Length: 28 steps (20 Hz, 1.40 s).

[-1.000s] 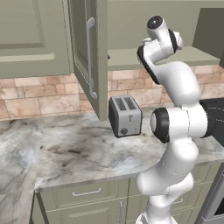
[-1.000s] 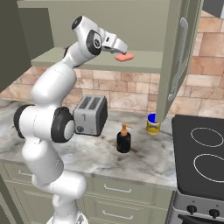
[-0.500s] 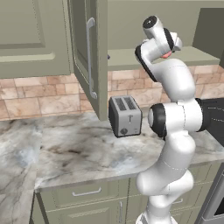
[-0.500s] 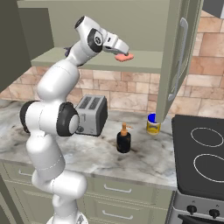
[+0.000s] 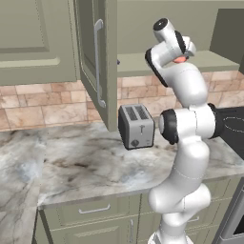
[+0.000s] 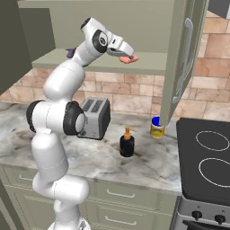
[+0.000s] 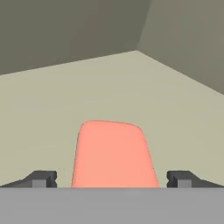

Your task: Pick the bar soap and soap dispenser from the cabinet and place them on the counter.

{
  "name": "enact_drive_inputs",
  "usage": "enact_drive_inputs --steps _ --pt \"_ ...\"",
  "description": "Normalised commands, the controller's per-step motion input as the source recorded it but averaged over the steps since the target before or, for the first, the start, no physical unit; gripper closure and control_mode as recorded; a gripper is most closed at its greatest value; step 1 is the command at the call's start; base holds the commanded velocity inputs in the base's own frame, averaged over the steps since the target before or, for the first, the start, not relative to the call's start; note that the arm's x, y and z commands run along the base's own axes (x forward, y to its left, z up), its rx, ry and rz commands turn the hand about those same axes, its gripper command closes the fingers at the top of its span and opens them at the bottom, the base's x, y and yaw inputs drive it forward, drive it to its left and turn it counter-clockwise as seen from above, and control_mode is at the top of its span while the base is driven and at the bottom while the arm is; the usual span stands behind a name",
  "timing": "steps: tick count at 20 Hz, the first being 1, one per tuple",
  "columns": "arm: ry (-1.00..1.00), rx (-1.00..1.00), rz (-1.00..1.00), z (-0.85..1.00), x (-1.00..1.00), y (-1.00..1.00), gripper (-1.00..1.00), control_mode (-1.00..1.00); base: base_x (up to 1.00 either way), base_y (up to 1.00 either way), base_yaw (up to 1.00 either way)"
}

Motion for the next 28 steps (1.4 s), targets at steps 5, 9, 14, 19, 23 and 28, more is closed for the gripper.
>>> enact_drive_inputs --steps 5,9,14,19,23,28 --pt "0.00 0.03 0.00 -0.09 0.02 -0.15 -1.00 -1.00 0.00 0.00 0.00" --pt "0.00 0.04 0.00 -0.08 0.00 -0.10 -1.00 -1.00 0.00 0.00 0.00" --pt "0.00 0.03 0.00 -0.12 0.00 -0.01 -1.00 -1.00 0.00 0.00 0.00" --pt "0.00 0.04 0.00 -0.16 -0.02 0.00 1.00 -1.00 0.00 0.00 0.00" --pt "0.00 0.04 0.00 -0.13 -0.01 0.00 1.00 -1.00 0.00 0.00 0.00" --pt "-0.01 0.02 0.00 -0.04 0.00 0.00 1.00 -1.00 0.00 0.00 0.00"
